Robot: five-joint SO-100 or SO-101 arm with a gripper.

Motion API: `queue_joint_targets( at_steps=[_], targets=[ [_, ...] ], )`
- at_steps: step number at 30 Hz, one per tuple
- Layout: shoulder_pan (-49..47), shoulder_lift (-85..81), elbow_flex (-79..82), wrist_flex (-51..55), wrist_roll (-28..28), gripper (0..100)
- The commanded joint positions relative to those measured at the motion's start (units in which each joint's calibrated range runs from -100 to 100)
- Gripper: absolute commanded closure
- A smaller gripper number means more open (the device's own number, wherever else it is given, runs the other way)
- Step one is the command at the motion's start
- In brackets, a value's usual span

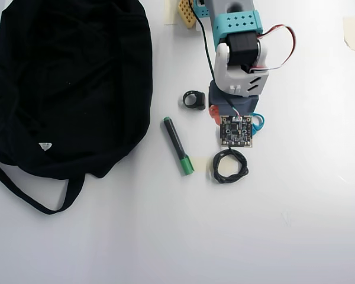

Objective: Put the cable into the black bag

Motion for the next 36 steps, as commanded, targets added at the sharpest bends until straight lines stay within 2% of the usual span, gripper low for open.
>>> queue_joint_targets(
  at_steps=[1, 10, 29, 36],
  targets=[
    [1.0, 3.52, -8.15, -0.23, 0.26, 97],
    [1.15, 12.81, -15.34, -0.06, 0.31, 97],
    [-0.64, 14.81, -15.61, 2.7, 0.26, 97],
    [-2.74, 15.3, -17.32, 2.61, -2.57, 97]
  ],
)
